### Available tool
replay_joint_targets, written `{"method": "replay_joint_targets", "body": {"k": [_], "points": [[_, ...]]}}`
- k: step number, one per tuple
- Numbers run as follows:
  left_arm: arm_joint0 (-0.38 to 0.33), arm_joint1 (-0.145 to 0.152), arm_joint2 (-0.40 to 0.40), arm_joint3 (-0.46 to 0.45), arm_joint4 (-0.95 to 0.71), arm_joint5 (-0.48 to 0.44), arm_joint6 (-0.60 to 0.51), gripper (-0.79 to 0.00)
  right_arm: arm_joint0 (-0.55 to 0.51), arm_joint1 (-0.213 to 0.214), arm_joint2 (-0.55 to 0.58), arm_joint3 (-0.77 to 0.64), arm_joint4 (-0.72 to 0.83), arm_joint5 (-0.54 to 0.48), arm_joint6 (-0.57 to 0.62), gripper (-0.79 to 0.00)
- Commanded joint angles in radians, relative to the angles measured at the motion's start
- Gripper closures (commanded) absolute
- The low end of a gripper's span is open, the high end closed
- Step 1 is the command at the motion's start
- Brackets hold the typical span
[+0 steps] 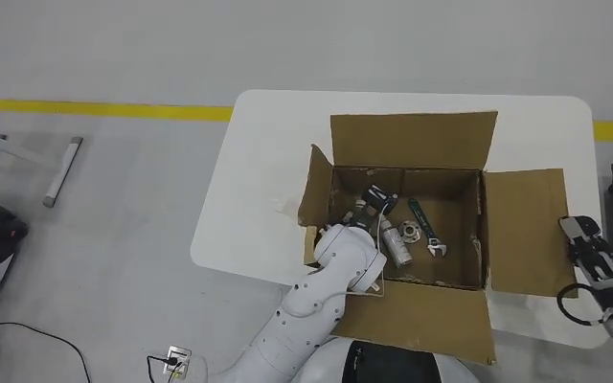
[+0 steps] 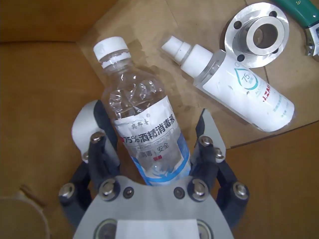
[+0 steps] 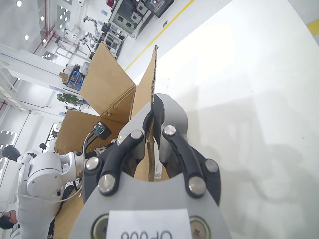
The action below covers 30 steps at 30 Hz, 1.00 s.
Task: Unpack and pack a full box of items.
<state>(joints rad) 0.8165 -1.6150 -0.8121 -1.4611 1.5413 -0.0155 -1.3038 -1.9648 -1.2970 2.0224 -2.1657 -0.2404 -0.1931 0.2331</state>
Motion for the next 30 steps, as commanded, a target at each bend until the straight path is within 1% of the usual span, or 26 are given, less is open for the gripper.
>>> {"method": "replay_joint_targets", "body": {"k": [1, 5, 12, 18, 22, 28, 30], "points": [[0.000, -0.001, -0.002, -0.003, 0.003, -0.003, 0.007, 0.000, 0.003, 0.000, -0.002, 0.002, -0.003, 0.003, -0.001, 0.000], [0.002, -0.003, -0.011, -0.018, 0.008, -0.005, 0.020, 0.000, 0.015, -0.001, -0.006, 0.005, 0.003, 0.013, -0.011, 0.000], [0.008, -0.007, -0.025, -0.078, 0.011, -0.017, 0.022, 0.000, 0.036, -0.001, -0.008, -0.002, 0.004, 0.038, -0.006, 0.000], [0.017, -0.011, -0.029, -0.145, 0.008, -0.022, 0.025, 0.000, 0.039, -0.001, -0.013, -0.008, -0.004, 0.049, -0.003, 0.000], [0.021, -0.012, -0.029, -0.172, 0.027, -0.035, 0.031, 0.000, 0.039, -0.002, -0.016, -0.006, -0.010, 0.053, -0.002, 0.000], [0.031, -0.019, -0.035, -0.300, -0.034, -0.044, 0.036, 0.000, 0.039, -0.003, -0.011, 0.000, -0.017, 0.065, -0.013, 0.000], [0.028, -0.020, -0.040, -0.355, -0.039, -0.053, 0.035, 0.000, 0.042, -0.006, -0.007, 0.003, -0.006, 0.100, -0.046, 0.000]]}}
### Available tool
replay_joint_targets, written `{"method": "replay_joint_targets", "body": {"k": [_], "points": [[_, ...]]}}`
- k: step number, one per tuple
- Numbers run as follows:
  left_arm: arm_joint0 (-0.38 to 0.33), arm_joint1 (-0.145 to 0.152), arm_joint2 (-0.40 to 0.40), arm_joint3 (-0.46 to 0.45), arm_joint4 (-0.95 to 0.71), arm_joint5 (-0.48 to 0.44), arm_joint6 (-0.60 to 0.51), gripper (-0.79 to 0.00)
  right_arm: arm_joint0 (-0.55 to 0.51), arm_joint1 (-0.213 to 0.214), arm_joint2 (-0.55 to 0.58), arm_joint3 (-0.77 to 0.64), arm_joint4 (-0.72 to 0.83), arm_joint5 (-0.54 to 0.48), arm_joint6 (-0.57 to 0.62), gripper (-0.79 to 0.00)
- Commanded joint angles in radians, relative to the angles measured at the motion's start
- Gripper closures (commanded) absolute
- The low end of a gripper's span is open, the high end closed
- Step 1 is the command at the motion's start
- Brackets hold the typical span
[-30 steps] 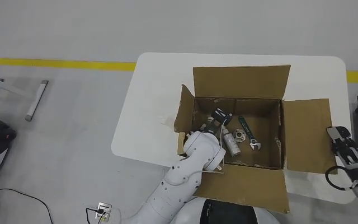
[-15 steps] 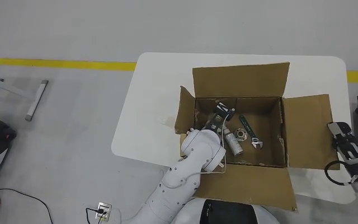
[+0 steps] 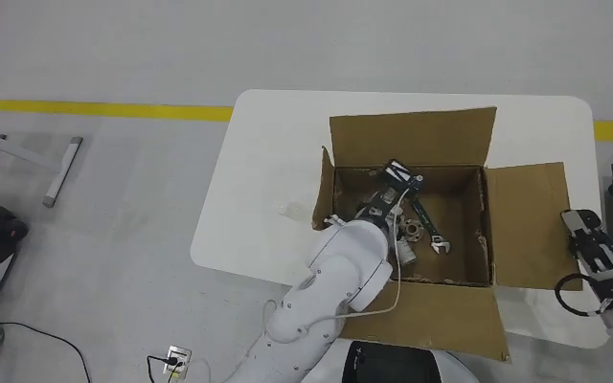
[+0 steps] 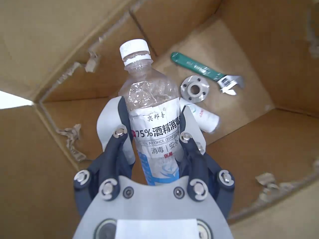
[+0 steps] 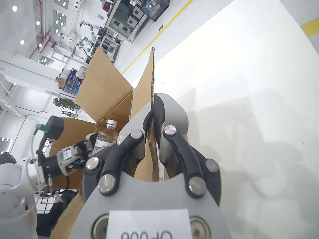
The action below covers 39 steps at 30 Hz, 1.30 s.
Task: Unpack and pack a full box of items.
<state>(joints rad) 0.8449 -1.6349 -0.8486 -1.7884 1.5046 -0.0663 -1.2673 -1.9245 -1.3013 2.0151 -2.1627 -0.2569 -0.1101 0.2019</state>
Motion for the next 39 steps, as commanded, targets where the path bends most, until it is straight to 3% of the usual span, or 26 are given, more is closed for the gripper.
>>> {"method": "replay_joint_targets", "body": {"k": [1, 11, 15, 23, 36, 37, 38, 39], "points": [[-0.001, -0.001, -0.010, -0.058, -0.011, 0.000, -0.004, 0.000, 0.003, -0.003, 0.000, 0.002, 0.024, 0.030, -0.026, 0.000], [0.011, 0.010, -0.120, -0.265, 0.037, -0.018, -0.048, 0.000, 0.009, -0.010, 0.001, -0.004, 0.057, 0.082, -0.073, 0.000], [0.030, 0.017, -0.171, -0.309, 0.065, -0.034, -0.059, 0.000, 0.010, -0.013, -0.005, -0.002, 0.076, 0.100, -0.073, 0.000], [0.063, 0.030, -0.267, -0.328, 0.107, -0.063, -0.045, 0.000, 0.005, -0.017, -0.013, -0.005, 0.059, 0.124, -0.090, 0.000], [0.095, 0.037, -0.307, -0.310, 0.126, -0.061, 0.013, 0.000, -0.020, -0.024, -0.018, -0.020, 0.048, 0.118, -0.106, 0.000], [0.094, 0.038, -0.309, -0.316, 0.127, -0.061, 0.012, 0.000, -0.021, -0.025, -0.018, -0.022, 0.054, 0.113, -0.113, -0.237], [0.091, 0.038, -0.311, -0.326, 0.129, -0.062, 0.011, 0.000, -0.023, -0.026, -0.017, -0.025, 0.060, 0.107, -0.116, -0.369], [0.089, 0.038, -0.314, -0.336, 0.129, -0.061, 0.010, 0.000, -0.026, -0.026, -0.014, -0.028, 0.061, 0.103, -0.118, -0.785]]}}
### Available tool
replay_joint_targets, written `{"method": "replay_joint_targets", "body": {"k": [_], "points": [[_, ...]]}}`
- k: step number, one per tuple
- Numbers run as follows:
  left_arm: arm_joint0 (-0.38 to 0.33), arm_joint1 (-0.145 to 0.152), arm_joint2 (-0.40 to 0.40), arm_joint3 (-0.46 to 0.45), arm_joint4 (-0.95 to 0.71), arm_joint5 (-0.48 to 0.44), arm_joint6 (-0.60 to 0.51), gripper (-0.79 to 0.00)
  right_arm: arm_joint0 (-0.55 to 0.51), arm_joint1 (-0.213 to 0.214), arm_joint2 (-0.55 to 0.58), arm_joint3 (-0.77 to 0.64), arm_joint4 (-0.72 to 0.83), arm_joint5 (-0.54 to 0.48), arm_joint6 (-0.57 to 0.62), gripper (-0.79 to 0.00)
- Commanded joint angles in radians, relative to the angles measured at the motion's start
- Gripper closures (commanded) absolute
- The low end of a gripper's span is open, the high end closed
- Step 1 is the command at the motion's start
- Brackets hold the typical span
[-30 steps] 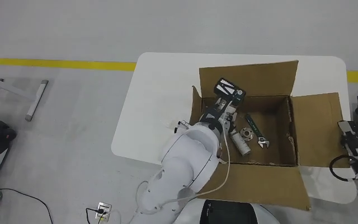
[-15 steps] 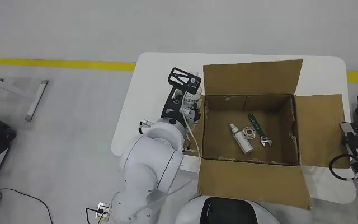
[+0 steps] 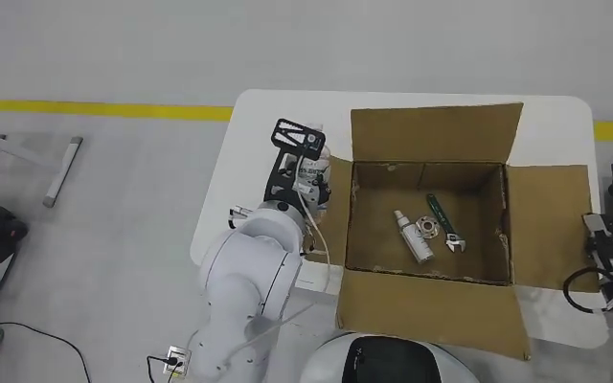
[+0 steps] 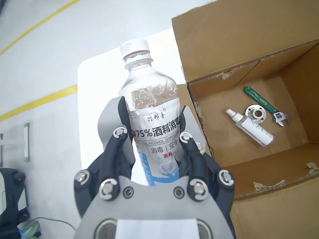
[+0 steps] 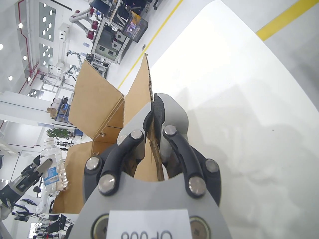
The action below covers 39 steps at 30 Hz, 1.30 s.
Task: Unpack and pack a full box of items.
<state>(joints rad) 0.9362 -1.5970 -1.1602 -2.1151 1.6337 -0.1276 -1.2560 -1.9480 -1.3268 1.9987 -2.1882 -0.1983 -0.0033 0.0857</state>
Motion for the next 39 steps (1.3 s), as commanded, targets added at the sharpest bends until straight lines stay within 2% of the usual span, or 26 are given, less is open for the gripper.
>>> {"method": "replay_joint_targets", "body": {"k": [1, 6, 11, 16, 20, 23, 27, 31, 39], "points": [[-0.005, 0.000, -0.007, -0.020, -0.001, 0.000, -0.003, 0.000, -0.004, -0.001, 0.006, -0.007, -0.001, -0.009, -0.004, -0.785], [-0.015, 0.001, -0.046, -0.094, -0.032, 0.010, 0.021, 0.000, -0.016, -0.003, 0.040, -0.050, -0.026, -0.044, -0.038, -0.785], [-0.016, 0.010, -0.093, -0.149, 0.025, -0.025, 0.000, 0.000, -0.039, -0.005, 0.096, -0.114, -0.106, -0.123, -0.084, -0.785], [0.009, 0.019, -0.155, -0.152, 0.090, -0.054, -0.027, 0.000, -0.051, -0.007, 0.127, -0.162, -0.136, -0.192, -0.096, -0.785], [0.069, 0.027, -0.187, -0.115, 0.118, -0.083, -0.037, 0.000, -0.045, -0.003, 0.138, -0.162, -0.201, -0.241, -0.056, -0.785], [0.123, 0.032, -0.189, -0.080, 0.131, -0.105, -0.028, 0.000, -0.023, 0.000, 0.125, -0.162, -0.297, -0.246, -0.031, -0.785], [0.181, 0.037, -0.195, -0.007, 0.109, -0.109, 0.002, 0.000, 0.000, 0.002, 0.077, -0.162, -0.347, -0.234, -0.007, -0.785], [0.210, 0.042, -0.186, 0.060, 0.146, -0.125, 0.032, 0.000, 0.017, 0.002, 0.048, -0.162, -0.368, -0.226, 0.005, -0.785], [0.241, 0.043, -0.148, 0.162, 0.136, -0.092, 0.074, 0.000, 0.026, 0.004, 0.025, -0.162, -0.387, -0.233, 0.045, -0.785]]}}
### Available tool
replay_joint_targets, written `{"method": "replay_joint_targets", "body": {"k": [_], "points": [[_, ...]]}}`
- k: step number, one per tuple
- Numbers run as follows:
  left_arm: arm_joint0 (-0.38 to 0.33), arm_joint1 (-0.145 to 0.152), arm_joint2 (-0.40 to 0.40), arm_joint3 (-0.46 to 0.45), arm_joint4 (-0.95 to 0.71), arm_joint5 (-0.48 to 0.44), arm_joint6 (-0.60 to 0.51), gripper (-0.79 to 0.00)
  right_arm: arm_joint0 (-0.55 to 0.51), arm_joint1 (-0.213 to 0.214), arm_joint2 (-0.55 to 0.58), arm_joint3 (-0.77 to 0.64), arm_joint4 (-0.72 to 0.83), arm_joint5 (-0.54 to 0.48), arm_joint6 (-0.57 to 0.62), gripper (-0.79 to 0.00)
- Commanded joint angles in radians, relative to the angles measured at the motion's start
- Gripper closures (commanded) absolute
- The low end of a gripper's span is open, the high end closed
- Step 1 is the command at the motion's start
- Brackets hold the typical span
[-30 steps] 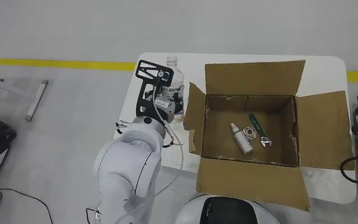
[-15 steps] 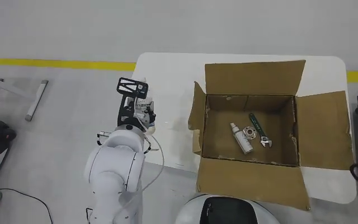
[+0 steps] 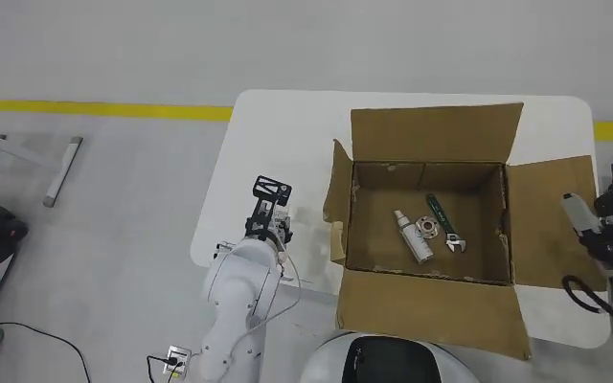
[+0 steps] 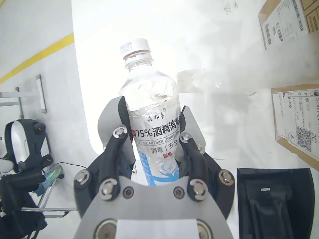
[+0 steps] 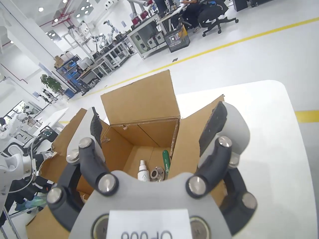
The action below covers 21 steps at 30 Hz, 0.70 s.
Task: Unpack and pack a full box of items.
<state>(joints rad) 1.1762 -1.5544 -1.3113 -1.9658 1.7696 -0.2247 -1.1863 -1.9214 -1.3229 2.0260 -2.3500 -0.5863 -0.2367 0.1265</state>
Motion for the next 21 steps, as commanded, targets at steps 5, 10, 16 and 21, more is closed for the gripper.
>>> {"method": "replay_joint_targets", "body": {"k": [5, 10, 16, 21], "points": [[0.011, 0.001, 0.026, 0.062, 0.016, 0.024, 0.037, 0.000, -0.001, 0.000, -0.007, 0.000, -0.010, 0.002, 0.016, -0.785], [0.013, 0.002, 0.030, 0.104, 0.015, 0.035, 0.057, 0.000, -0.007, 0.001, -0.010, 0.000, -0.025, -0.008, 0.034, -0.785], [0.010, 0.002, 0.036, 0.151, 0.006, 0.054, 0.068, -0.496, -0.015, 0.002, -0.020, 0.000, -0.050, -0.015, 0.050, -0.785], [0.004, 0.002, 0.047, 0.154, -0.014, 0.050, 0.047, -0.785, -0.023, 0.005, -0.029, 0.000, -0.071, -0.022, 0.088, -0.785]]}}
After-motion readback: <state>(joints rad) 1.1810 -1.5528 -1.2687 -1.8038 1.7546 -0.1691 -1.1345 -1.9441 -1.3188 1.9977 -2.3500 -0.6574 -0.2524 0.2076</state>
